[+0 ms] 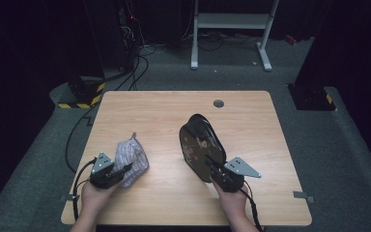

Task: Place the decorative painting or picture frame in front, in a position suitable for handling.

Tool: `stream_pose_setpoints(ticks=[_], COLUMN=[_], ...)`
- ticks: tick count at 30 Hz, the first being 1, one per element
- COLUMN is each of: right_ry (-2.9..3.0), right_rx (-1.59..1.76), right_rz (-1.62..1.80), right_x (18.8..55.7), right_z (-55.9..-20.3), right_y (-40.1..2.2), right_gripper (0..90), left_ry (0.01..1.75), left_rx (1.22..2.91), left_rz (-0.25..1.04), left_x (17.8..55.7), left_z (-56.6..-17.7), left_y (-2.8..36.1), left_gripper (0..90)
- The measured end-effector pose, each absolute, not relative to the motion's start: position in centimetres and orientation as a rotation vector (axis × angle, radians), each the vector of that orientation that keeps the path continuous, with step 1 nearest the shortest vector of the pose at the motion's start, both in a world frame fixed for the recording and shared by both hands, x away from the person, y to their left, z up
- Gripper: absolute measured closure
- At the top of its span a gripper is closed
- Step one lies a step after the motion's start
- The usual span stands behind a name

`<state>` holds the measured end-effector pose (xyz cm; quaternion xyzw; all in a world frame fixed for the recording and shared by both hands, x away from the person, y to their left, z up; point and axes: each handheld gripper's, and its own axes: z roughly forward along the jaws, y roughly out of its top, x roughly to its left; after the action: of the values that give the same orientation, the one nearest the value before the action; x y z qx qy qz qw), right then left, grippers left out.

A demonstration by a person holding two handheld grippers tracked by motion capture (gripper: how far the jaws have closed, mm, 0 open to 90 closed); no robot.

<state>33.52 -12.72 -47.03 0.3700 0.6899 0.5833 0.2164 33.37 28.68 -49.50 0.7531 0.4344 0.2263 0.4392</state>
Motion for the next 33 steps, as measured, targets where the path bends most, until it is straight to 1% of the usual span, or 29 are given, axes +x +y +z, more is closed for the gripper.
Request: stream_pose_setpoints(ticks=[9, 26, 27, 28, 30, 33], right_ry=[1.936, 1.942, 1.942, 1.943, 1.955, 1.986], right_rx=[0.982, 0.984, 0.985, 0.985, 0.979, 0.967], right_rz=[1.656, 1.692, 1.693, 1.697, 1.692, 1.659], right_x=[33.1, 32.7, 32.7, 32.6, 32.6, 32.3], right_z=[-47.2, -48.5, -48.5, -48.5, -48.5, -48.7], right_y=[-11.5, -12.4, -12.4, -12.5, -12.6, -12.7], right_gripper=[80.8, 79.9, 78.9, 73.1, 65.6, 57.2], left_ry=[1.066, 0.98, 0.976, 0.973, 0.965, 0.955], left_rx=[1.861, 1.826, 1.826, 1.825, 1.821, 1.804], left_rz=[0.571, 0.584, 0.584, 0.585, 0.585, 0.584], left_x=[33.3, 33.3, 33.3, 33.4, 33.4, 33.6], left_z=[-49.2, -48.3, -48.3, -48.2, -48.2, -48.0], left_y=[28.5, 27.0, 26.9, 26.8, 26.7, 26.5], left_gripper=[67.5, 67.5, 67.5, 67.5, 67.5, 67.5])
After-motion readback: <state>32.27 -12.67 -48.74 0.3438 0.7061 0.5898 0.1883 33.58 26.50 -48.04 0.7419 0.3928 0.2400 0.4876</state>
